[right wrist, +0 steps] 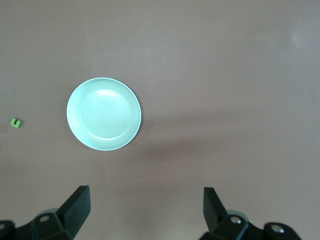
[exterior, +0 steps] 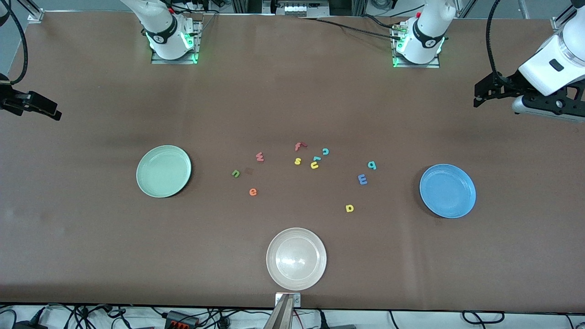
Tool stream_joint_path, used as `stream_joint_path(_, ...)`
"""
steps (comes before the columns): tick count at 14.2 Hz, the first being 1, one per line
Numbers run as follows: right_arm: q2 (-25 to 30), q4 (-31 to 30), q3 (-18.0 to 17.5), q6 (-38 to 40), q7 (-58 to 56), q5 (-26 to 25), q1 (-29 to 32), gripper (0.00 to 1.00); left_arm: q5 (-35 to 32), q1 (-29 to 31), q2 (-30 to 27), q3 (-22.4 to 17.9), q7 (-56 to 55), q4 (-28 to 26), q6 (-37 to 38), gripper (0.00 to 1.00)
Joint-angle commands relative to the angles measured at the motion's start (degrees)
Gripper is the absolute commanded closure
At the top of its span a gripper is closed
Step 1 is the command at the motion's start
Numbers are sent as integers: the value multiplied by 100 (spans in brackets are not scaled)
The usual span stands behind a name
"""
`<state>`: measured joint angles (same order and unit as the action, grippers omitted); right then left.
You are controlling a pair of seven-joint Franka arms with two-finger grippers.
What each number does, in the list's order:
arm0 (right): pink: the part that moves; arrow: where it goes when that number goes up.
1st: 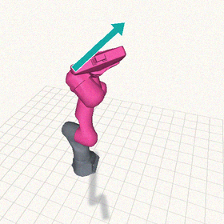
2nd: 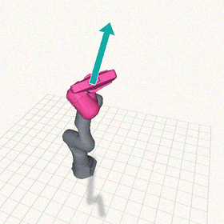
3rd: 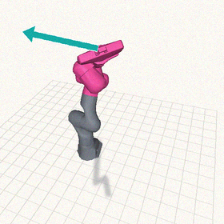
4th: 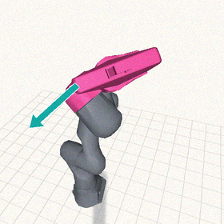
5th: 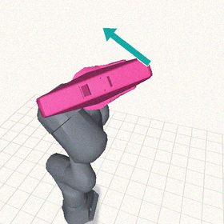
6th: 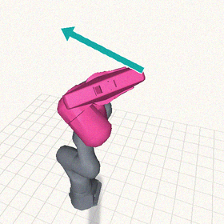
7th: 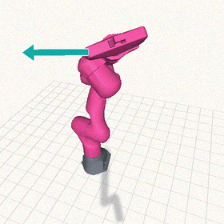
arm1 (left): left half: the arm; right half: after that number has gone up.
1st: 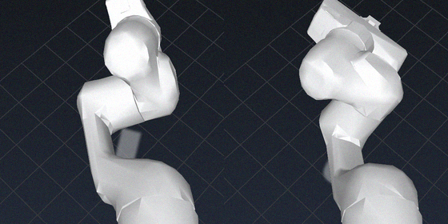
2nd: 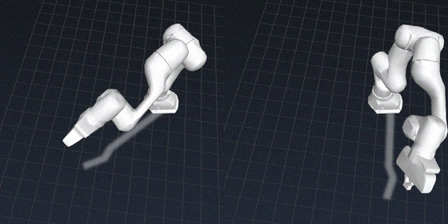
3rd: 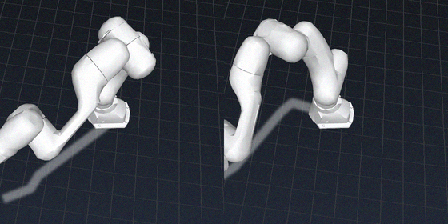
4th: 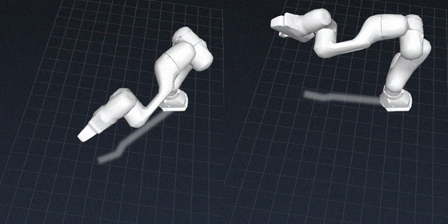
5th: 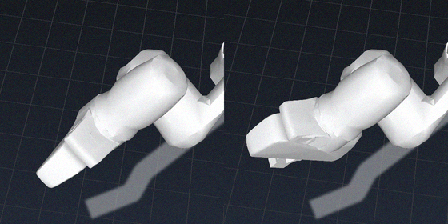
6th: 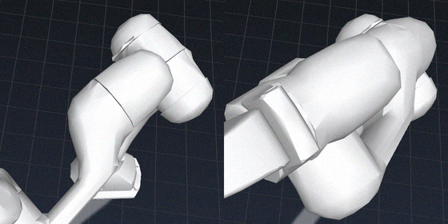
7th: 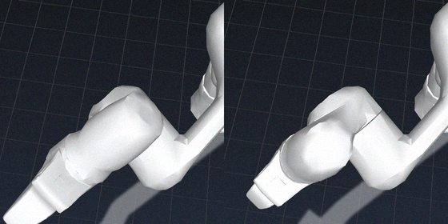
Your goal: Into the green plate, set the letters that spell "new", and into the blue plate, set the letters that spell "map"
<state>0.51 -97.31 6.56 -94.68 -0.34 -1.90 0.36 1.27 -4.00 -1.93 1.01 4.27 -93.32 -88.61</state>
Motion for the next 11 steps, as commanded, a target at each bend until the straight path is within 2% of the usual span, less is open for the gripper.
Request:
stream_joint_path(1,152,-130,-32,-15,-81,-65,34,0,128,30,-44,4,-40,33,90,0)
stream_joint_path(8,81,-130,-50,2,-81,-57,-71,0,128,30,-27,4,-32,33,99,0)
stream_joint_path(11,-32,-130,-50,-7,-81,-57,-168,0,128,-40,158,21,-32,33,274,0)
